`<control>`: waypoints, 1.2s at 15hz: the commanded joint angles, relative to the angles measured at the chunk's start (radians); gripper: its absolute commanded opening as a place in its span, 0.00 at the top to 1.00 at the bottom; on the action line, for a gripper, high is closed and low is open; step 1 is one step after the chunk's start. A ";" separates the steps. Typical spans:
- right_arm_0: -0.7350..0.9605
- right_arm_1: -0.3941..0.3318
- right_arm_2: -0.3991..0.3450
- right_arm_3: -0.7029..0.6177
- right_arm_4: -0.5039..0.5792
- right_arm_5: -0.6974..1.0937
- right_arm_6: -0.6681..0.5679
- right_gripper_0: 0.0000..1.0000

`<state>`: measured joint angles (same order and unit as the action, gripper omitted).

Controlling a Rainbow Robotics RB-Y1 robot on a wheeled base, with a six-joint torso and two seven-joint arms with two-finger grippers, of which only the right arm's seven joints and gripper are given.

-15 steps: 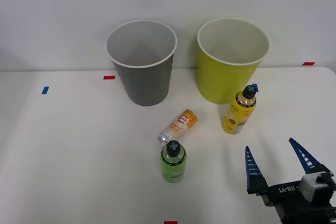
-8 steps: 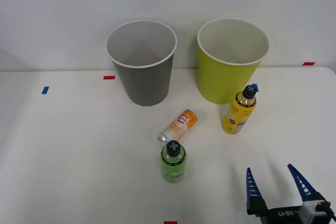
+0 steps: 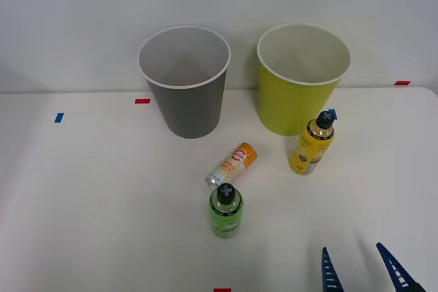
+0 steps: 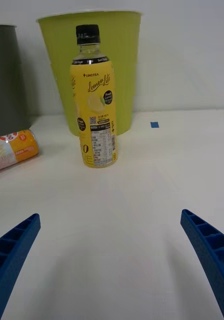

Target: Put cans in the gray bin, plastic bottles in the light green bin

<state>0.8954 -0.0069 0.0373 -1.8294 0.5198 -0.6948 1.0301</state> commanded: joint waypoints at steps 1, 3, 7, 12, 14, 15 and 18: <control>0.000 0.001 0.009 0.009 0.017 0.000 0.036 0.04; 0.000 0.001 0.013 0.022 -0.012 0.000 0.047 0.00; 0.000 0.001 0.019 0.084 -0.133 -0.065 0.070 0.00; -0.001 0.002 0.030 0.144 -0.195 -0.157 0.090 0.00; -0.001 0.002 0.029 0.144 -0.211 -0.157 0.104 0.00; -0.001 0.002 0.027 0.144 -0.211 -0.160 0.111 0.00; -0.013 0.001 0.018 0.144 -0.213 -0.172 0.130 0.00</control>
<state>0.8877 -0.0054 0.0594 -1.6862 0.3080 -0.8640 1.1530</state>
